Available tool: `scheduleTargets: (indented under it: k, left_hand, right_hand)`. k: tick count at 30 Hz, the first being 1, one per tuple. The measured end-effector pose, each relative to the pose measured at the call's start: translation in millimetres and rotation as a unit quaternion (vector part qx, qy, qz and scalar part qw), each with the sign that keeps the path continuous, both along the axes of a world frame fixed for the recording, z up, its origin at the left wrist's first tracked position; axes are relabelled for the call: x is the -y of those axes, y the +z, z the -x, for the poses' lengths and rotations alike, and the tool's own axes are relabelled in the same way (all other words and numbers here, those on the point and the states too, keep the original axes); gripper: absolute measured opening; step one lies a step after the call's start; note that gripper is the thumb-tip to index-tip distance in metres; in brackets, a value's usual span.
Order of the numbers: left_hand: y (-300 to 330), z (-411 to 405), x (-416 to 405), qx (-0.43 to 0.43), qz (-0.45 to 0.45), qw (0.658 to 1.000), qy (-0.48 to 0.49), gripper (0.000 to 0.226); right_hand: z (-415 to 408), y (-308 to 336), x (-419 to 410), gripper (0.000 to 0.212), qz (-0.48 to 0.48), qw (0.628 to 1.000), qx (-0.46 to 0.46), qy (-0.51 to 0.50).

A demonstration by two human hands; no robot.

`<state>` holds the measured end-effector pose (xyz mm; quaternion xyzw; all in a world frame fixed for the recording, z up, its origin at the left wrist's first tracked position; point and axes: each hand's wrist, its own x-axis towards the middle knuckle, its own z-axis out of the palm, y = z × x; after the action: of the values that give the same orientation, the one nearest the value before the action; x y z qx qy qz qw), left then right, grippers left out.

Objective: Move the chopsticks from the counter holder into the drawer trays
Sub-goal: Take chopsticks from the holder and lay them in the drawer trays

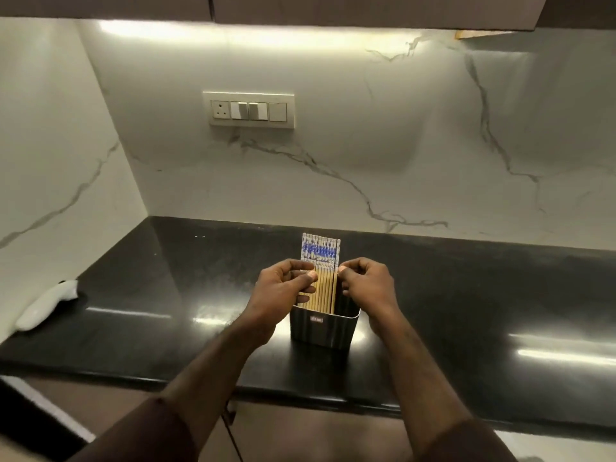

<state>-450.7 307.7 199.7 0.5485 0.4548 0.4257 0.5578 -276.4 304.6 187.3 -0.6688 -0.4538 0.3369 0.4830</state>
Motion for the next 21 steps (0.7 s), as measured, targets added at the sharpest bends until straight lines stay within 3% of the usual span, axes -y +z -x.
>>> scheduleTargets:
  k: [5,15,21]
  left_hand:
    - [-12.5,-14.6,-46.4,-0.002,0.030,0.999,-0.012,0.013]
    - [-33.3,-26.0,-90.5,-0.003,0.052,0.997,-0.052,0.013]
    - [-42.9,-21.7,-106.1,-0.006,0.063,0.996,-0.058,0.015]
  right_hand:
    - [-11.4,-21.0,-41.2,0.004,0.026,0.999,0.015,-0.027]
    - [-11.7,-40.9,-92.9,0.033,0.074,0.996,0.046,-0.030]
    - [-4.5,-44.9,-108.9,0.017,0.092,0.995,0.049,-0.008]
